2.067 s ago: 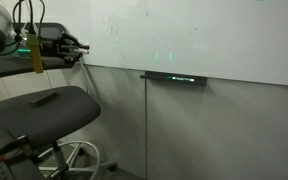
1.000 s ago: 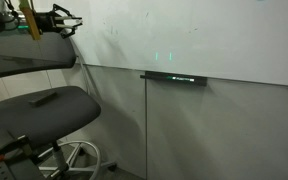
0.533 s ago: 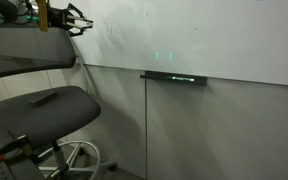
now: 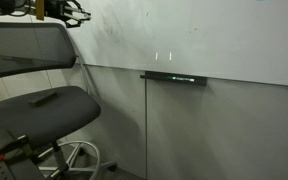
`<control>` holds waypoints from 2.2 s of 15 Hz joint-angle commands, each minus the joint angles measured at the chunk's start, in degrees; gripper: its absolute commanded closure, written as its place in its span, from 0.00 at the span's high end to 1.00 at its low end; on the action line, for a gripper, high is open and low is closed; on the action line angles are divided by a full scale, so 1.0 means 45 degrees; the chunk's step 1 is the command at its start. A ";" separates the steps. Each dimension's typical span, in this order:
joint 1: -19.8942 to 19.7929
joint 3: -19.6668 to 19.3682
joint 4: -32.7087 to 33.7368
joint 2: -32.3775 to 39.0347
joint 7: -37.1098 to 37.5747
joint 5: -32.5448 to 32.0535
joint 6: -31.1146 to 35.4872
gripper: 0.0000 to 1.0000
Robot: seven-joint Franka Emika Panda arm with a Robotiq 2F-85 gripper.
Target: Use the marker on the chair to write on the board
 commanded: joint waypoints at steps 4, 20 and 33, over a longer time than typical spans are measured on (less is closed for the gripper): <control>0.0052 -0.0241 0.1061 -0.0005 -0.0775 0.0310 -0.0687 0.06; -0.2353 0.0999 0.2758 -0.0011 -0.1905 0.0306 -0.0282 0.06; -0.4552 0.3072 0.4082 0.0488 -0.2307 0.1237 -0.0144 0.06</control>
